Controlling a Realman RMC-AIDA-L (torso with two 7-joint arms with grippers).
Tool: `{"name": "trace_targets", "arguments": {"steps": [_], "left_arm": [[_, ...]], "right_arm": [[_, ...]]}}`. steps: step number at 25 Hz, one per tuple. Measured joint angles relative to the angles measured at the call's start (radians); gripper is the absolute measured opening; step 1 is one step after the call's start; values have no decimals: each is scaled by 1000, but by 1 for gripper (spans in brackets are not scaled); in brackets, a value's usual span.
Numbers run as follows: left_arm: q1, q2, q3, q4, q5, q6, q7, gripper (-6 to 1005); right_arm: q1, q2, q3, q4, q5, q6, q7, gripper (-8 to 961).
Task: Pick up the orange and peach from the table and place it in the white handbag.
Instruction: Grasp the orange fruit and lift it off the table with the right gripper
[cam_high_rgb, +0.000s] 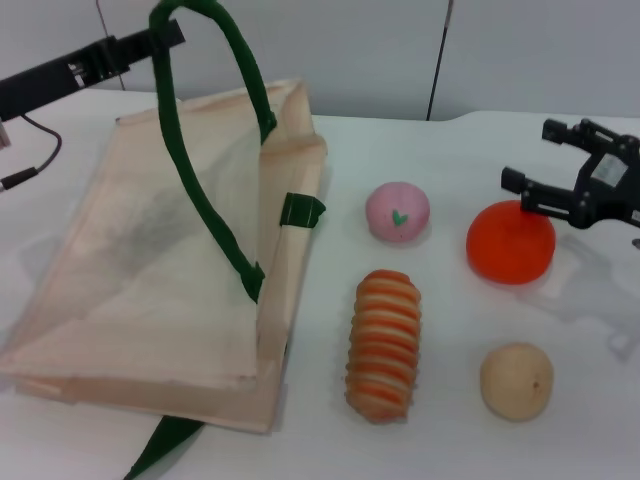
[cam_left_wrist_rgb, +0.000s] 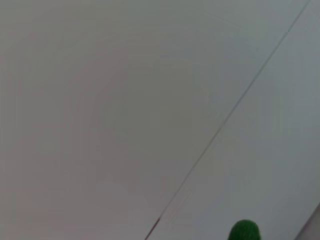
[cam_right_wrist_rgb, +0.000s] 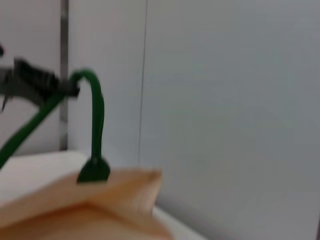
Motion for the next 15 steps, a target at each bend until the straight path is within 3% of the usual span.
{"name": "trace_targets", "arguments": {"steps": [8,15], "left_arm": [[15,4,-1,-1,-46,-46,18,130],[17,7,-22,-1,-63,-93,20,131]], "right_arm": [[35,3,0,-17,-120,39,68,880],[61,5,-1,-7,-200,157,112,880]]}}
